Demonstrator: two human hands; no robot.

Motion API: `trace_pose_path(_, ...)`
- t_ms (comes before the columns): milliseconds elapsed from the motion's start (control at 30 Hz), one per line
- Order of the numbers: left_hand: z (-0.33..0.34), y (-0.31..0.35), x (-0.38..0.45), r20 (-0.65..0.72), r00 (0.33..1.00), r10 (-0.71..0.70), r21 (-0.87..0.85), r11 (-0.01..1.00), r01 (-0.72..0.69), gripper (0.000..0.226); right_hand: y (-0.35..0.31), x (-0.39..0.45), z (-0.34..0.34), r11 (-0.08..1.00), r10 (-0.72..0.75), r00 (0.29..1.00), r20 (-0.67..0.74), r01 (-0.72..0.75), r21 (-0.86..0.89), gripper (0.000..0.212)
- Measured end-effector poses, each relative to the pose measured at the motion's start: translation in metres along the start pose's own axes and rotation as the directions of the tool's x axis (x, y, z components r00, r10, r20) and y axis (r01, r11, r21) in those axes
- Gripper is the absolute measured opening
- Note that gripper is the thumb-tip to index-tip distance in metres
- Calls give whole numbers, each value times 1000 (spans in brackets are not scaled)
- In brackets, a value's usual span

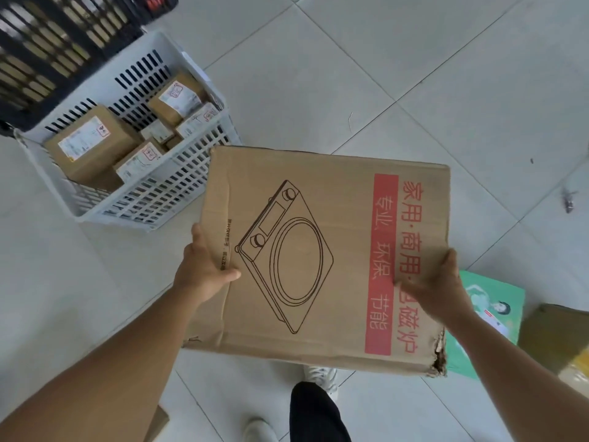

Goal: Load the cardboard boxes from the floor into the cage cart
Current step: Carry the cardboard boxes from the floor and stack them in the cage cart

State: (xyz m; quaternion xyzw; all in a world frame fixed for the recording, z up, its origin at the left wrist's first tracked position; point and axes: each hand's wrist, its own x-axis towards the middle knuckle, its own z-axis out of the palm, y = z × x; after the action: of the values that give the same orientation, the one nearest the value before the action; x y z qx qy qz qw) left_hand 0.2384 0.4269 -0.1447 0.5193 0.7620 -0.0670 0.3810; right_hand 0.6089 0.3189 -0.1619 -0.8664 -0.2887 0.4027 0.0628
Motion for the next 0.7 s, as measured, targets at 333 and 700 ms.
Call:
trace_pose_path(333,-5,-3,-16,-64,998,-26,-124,992,18,120,-8,-8,-14,997,-14,1000,-14,15,69,77)
trace_pose_path(700,-85,-27,-112,-258,966,11,-248,966,-78,121,-56,-93,-62,937,-235,971,-43,238,255,70)
